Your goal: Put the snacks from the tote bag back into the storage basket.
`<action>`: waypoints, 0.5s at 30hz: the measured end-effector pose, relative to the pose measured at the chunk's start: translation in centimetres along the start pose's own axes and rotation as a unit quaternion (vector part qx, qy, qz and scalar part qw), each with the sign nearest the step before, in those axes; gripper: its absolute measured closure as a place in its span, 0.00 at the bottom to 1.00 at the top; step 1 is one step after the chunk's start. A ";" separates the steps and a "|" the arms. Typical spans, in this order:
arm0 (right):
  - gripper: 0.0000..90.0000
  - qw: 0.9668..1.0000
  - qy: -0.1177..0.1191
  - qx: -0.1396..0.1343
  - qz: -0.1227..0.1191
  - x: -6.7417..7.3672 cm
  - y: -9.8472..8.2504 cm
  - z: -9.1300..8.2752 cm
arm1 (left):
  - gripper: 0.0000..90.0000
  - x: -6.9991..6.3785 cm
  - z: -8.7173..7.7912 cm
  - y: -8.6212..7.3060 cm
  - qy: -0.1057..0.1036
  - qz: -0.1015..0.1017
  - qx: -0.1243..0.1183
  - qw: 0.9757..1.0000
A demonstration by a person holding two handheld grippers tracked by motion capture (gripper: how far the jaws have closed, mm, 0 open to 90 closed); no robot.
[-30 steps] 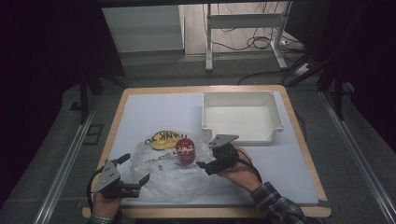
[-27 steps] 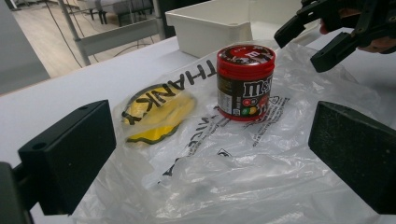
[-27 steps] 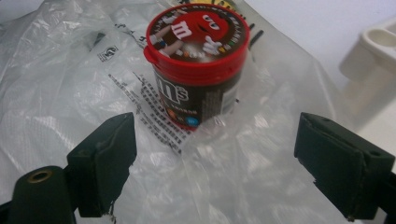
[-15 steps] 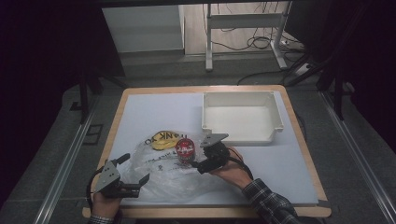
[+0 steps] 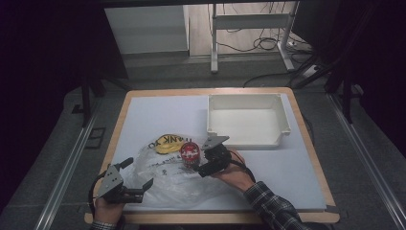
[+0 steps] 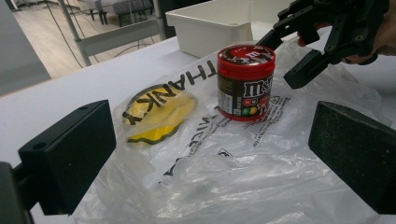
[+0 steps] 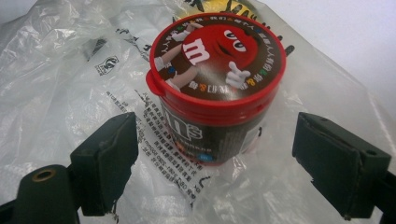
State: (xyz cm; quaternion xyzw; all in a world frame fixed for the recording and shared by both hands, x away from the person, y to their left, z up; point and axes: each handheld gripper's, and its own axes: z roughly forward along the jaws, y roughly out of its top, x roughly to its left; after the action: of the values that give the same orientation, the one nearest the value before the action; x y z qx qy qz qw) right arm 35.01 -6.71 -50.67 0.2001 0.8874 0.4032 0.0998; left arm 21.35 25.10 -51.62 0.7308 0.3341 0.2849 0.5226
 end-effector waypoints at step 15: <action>0.21 0.999 -0.001 0.028 -0.020 0.2 1.2 1.6 | 0.01 0.0 0.0 0.0 0.000 0.001 0.000 1.000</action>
State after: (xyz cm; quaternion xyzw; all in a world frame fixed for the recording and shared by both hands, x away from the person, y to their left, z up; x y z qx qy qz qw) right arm 35.72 -4.87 -50.79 0.1853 0.9021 0.3757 0.1035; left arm 21.34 25.11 -51.61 0.7312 0.3331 0.2855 0.5224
